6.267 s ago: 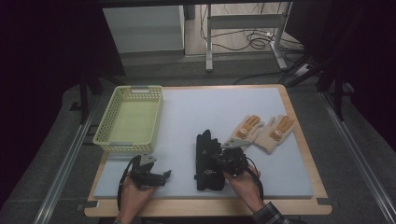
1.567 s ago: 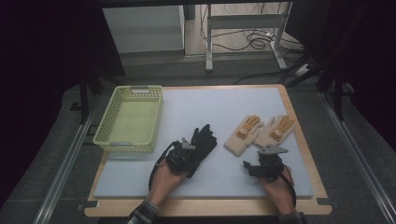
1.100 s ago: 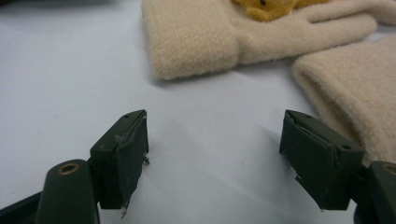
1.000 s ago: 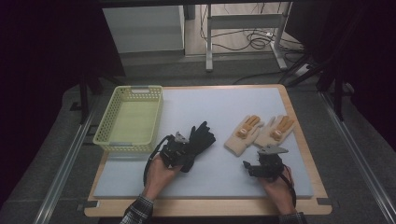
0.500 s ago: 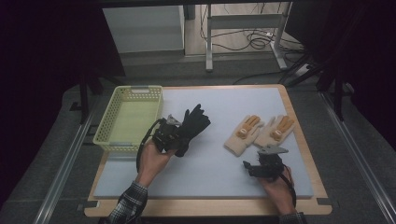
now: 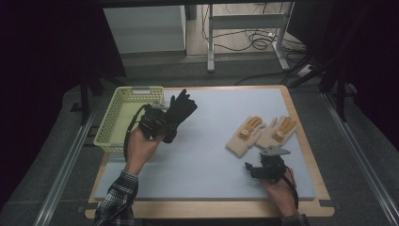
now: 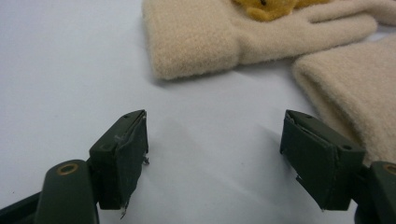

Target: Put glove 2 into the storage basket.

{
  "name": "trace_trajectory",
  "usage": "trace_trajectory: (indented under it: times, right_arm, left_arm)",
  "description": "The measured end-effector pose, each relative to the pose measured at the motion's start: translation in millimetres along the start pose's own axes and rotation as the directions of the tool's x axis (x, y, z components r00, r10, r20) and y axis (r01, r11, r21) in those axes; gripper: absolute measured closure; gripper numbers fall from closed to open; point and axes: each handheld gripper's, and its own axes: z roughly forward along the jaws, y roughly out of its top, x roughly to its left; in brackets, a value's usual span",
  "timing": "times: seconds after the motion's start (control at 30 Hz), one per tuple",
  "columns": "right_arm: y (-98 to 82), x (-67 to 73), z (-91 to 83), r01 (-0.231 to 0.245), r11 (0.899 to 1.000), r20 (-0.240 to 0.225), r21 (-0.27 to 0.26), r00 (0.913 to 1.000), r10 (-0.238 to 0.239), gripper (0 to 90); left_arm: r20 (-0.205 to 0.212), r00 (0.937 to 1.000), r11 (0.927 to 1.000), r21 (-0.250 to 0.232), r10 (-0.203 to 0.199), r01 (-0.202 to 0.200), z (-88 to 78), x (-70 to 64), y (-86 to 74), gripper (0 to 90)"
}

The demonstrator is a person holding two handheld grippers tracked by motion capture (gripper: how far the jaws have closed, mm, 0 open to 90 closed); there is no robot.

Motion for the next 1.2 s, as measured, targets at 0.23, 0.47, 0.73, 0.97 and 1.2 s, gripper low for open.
trace_trajectory:
  times: [0.23,0.47,0.73,0.97,1.2]
  right_arm:
    - [0.0,0.1,0.0,0.000,1.000,0.000,-0.001,1.0000,0.000,23.0]
    - [-0.1,0.1,0.3,-0.001,1.000,0.000,-0.002,1.0000,0.001,23.0]
    - [0.0,0.0,0.4,-0.002,1.000,-0.001,-0.002,1.0000,0.002,22.9]
    - [0.0,0.0,0.4,-0.002,1.000,-0.001,-0.002,1.0000,0.002,22.9]
    - [0.0,-0.1,0.4,-0.003,1.000,-0.002,-0.002,1.0000,0.003,22.9]
  left_arm:
    - [-0.074,0.9960,0.9987,-0.010,-0.051,0.051,-15.6,35.9,-5.3,61.9]
    - [-0.143,0.9820,0.9924,-0.010,-0.123,0.123,-23.8,76.9,-24.5,61.6]
    - [-0.216,0.9558,0.9765,0.037,-0.200,0.213,-18.4,127.9,-53.8,61.3]
    - [-0.254,0.9421,0.9574,0.130,-0.219,0.258,1.2,147.2,-58.9,60.7]
    - [-0.299,0.9343,0.9299,0.247,-0.194,0.272,28.7,160.2,-52.5,60.1]
